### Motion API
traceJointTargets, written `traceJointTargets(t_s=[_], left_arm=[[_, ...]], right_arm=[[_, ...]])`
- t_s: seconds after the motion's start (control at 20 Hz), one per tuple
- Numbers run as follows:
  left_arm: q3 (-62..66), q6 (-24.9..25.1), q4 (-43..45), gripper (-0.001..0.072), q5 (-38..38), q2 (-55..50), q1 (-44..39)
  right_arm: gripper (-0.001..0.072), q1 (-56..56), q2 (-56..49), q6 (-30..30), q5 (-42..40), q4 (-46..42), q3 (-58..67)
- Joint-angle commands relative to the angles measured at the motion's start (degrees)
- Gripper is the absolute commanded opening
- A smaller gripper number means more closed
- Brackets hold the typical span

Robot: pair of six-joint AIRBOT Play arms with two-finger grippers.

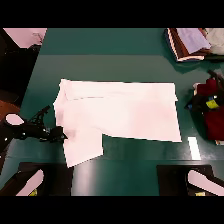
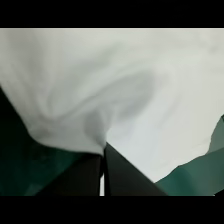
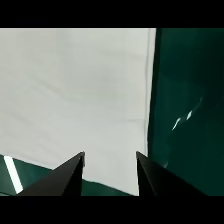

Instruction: Fold the shirts.

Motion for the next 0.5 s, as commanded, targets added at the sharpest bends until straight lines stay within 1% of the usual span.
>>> traceJointTargets(t_s=[0.0,0.05,0.1,0.25,0.45], left_arm=[[2.8,0.8,-0.5,0.0026,-1.0,0.1,0.0],[3.5,0.8,-0.6,0.0025,-0.8,0.1,0.0],[3.8,0.8,-0.7,0.0025,-0.3,0.1,0.0],[3.8,0.8,-0.7,0.0026,0.8,0.1,0.0],[3.8,0.8,-0.7,0.0026,1.0,0.1,0.0]], right_arm=[[0.0396,-6.9,3.8,-2.8,2.0,0.0,-10.9],[0.0426,-9.2,4.4,-3.5,1.2,0.1,-14.3],[0.0436,-11.5,4.6,-3.5,0.5,0.4,-17.5],[0.0433,-14.8,3.1,-4.7,-1.0,0.5,-23.6],[0.0428,-14.7,0.7,-5.0,-4.7,1.7,-27.3]])
